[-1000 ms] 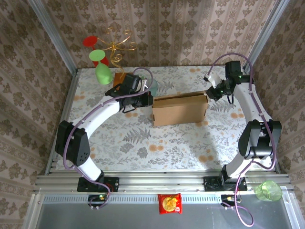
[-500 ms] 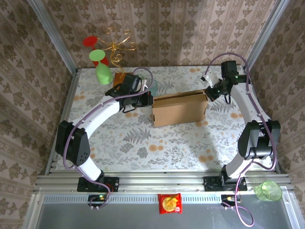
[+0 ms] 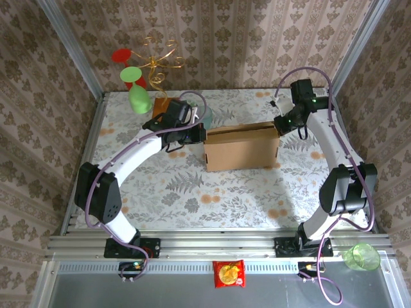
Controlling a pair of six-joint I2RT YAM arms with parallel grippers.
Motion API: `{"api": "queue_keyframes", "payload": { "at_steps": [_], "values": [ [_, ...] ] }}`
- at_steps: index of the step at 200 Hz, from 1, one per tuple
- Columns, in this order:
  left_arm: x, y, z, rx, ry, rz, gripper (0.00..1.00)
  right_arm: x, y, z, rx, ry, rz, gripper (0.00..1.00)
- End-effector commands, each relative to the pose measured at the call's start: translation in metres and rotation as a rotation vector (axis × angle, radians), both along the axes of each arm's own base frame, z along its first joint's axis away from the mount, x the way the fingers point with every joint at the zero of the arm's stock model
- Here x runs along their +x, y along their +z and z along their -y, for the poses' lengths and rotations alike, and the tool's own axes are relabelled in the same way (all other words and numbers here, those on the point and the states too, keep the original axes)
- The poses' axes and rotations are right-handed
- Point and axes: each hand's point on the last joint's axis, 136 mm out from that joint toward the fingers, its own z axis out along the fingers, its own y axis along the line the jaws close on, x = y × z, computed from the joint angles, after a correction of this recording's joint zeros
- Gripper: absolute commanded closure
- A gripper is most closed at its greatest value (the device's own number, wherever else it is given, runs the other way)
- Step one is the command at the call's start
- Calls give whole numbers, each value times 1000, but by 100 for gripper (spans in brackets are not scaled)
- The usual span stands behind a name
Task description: Fold the paper box
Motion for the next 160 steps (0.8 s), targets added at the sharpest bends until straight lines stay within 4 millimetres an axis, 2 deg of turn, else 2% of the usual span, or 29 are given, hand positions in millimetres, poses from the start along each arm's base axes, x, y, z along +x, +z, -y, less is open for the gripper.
{"api": "queue_keyframes", "payload": {
  "at_steps": [1,60,105,160],
  "values": [
    [-25,-27,-3,52,-5,-106,93,-13,3,-13,20,-8,-13,100],
    [-26,-17,-6,24,37,-87,81,-17,9,-13,18,-20,86,100],
    [-25,-6,-11,-2,79,-57,74,-15,6,-17,19,-36,98,100],
    [-30,-6,-22,5,123,-59,65,-15,1,-19,3,-31,95,100]
  ]
}}
